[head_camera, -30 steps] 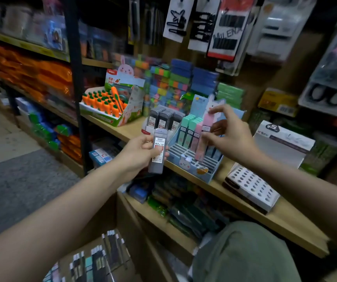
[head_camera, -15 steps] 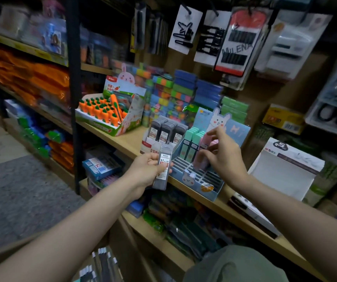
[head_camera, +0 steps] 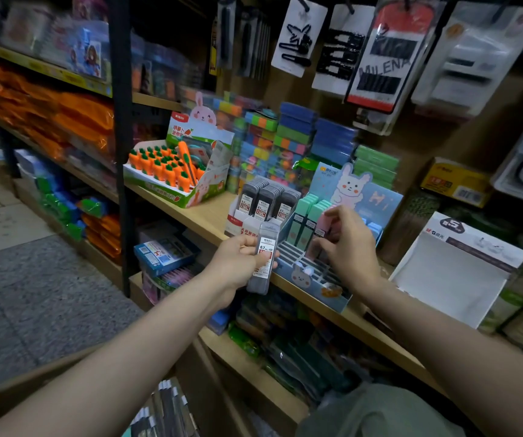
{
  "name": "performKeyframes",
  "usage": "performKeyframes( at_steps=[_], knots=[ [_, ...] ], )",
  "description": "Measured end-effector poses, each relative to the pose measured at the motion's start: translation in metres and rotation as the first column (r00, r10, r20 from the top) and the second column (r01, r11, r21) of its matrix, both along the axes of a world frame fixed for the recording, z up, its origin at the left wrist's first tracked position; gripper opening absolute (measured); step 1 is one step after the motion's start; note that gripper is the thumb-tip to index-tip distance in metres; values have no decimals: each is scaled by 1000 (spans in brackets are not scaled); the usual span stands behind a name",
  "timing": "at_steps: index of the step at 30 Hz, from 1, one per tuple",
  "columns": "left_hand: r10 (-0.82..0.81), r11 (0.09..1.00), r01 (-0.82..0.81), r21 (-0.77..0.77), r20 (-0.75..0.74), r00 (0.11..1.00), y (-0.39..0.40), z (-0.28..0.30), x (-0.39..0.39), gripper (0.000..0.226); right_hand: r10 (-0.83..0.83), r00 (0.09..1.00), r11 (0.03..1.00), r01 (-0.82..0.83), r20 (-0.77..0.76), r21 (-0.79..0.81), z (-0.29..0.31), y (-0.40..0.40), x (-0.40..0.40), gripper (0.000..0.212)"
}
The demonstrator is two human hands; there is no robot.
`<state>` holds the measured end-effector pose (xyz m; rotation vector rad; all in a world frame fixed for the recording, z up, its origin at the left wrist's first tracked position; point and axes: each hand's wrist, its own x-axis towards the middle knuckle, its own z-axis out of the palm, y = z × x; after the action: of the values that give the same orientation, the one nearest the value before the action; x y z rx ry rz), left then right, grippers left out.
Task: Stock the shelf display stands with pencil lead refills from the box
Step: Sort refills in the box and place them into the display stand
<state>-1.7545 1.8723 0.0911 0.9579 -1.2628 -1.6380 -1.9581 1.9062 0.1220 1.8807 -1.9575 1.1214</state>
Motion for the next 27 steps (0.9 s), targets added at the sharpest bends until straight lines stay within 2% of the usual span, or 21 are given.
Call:
performKeyframes(
  at_steps=[6,9,12,15,16,18,21,23,27],
  knots=[
    [-11,1000,11,-3,0,1000,-2,-3,-2,19,-38,996,997,32,-83,-68,-4,5,6,25],
    [-17,1000,17,-16,3,1000,-2,-5,-2,19,-62,996,997,58,-58,-56,0,11,8,30],
    [4,997,-3,-76,15,1000,-2,-5,1,17,15,999,998,-12,39,-68,11,17,12,40],
    [-28,990,29,-140,9,1000,-2,-1,5,21,175,947,975,-204,269,83,27,19,27,39],
    [-48,986,47,-162,-1,999,-2,0,6,23,210,931,957,-258,299,130,31,17,33,39],
    [-54,975,53,-218,-2,999,-2,2,7,24,257,913,931,-322,316,173,38,10,44,38],
    [-14,956,20,-293,22,1000,-6,3,11,24,297,884,903,-382,360,194,48,-1,55,24],
    [1,957,3,-291,13,1000,-11,3,14,21,297,884,889,-394,360,233,53,-9,58,19],
    [67,935,-44,-352,52,996,-22,3,16,20,294,898,871,-392,327,294,70,-25,59,20]
  ],
)
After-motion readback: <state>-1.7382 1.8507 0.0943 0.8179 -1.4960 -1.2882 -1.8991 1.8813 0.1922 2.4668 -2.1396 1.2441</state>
